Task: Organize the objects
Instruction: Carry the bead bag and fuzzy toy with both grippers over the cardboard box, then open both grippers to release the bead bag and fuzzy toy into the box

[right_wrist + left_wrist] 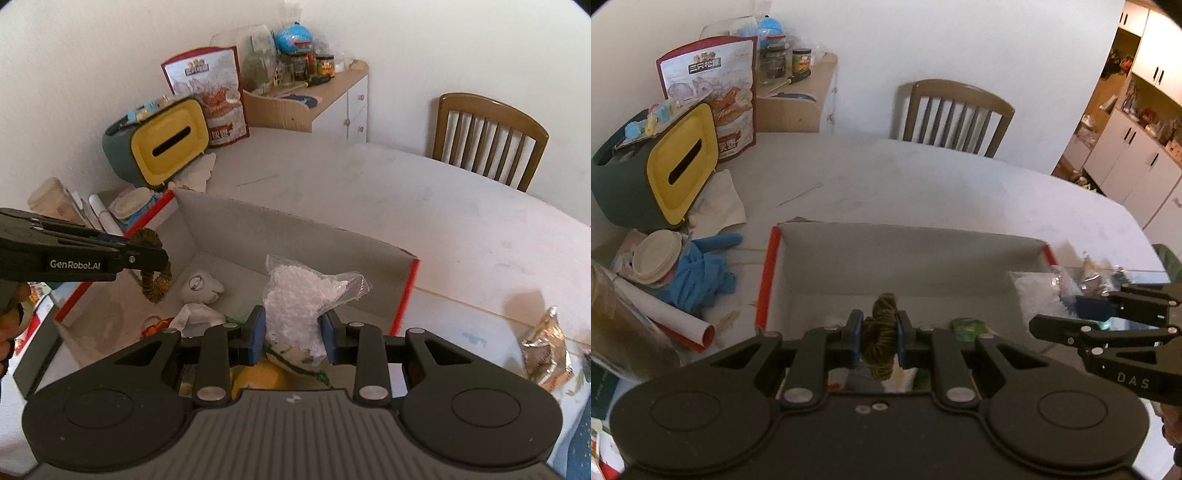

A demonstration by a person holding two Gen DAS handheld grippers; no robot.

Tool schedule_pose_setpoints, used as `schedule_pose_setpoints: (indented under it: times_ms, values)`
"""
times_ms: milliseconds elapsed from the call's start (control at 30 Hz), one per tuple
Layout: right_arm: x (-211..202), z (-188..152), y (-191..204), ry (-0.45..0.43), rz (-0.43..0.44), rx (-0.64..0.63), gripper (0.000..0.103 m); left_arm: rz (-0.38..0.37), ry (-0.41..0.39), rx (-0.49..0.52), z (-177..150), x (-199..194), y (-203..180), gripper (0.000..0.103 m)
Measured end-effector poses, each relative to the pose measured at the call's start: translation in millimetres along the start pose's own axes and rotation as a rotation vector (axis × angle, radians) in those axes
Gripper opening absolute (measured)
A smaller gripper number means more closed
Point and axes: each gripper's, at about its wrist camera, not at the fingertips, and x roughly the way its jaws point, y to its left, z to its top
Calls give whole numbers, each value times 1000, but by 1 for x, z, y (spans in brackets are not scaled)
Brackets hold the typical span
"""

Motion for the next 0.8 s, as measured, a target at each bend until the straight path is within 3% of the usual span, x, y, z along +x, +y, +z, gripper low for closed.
schedule_pose_setpoints:
  times_ms: [367,800]
  values:
    - [54,9,3,74,-28,30,31,39,45,61,8,40,5,16]
    - [81,8,7,133,-39,21,31,53,129,109,10,77,1,16]
